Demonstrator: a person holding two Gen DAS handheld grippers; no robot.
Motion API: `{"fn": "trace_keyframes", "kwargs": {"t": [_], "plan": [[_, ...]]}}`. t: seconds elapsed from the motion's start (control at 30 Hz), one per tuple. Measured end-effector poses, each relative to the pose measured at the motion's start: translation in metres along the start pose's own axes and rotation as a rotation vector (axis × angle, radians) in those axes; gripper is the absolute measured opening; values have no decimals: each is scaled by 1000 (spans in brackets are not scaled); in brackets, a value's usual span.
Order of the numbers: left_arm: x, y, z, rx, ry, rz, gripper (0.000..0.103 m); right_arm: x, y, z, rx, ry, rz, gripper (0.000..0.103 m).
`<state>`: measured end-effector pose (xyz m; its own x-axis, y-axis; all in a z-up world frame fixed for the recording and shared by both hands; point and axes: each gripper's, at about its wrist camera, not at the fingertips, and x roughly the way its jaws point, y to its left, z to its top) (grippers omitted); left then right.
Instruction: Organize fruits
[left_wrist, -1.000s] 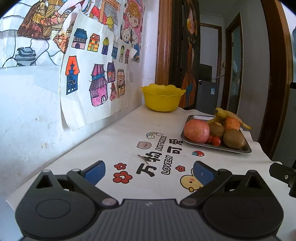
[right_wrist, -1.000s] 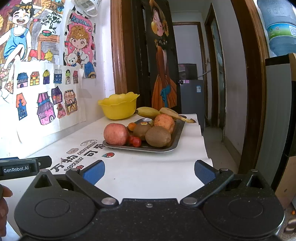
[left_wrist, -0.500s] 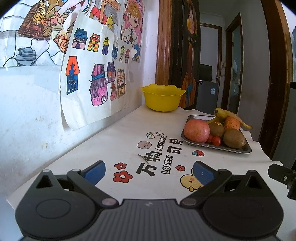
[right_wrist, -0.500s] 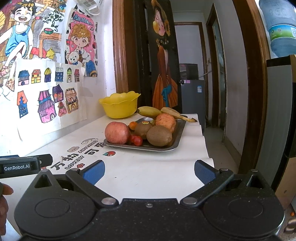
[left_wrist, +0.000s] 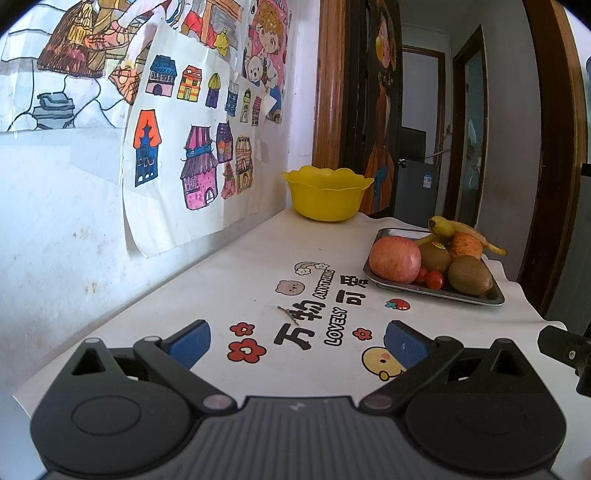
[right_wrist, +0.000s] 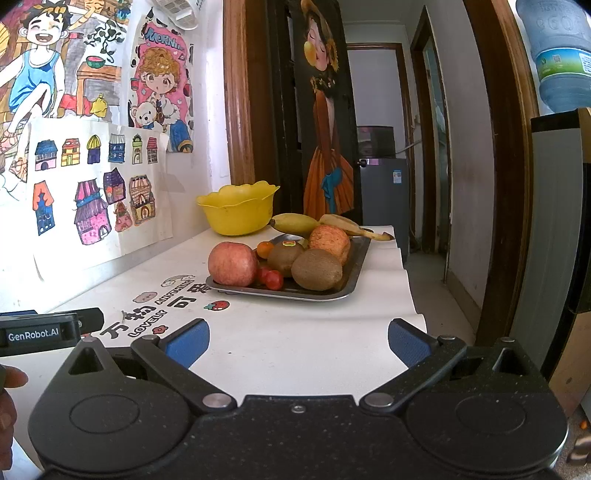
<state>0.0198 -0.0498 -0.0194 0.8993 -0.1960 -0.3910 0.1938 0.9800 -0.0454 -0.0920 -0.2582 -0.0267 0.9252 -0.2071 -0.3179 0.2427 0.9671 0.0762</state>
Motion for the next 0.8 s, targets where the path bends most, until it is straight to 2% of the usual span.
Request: {"fn": "trace_keyframes", "kwargs": {"t": [0.8], "plan": [[0, -1, 0, -3, 12, 4, 103, 0, 0, 0, 0, 1, 0, 102]]}}
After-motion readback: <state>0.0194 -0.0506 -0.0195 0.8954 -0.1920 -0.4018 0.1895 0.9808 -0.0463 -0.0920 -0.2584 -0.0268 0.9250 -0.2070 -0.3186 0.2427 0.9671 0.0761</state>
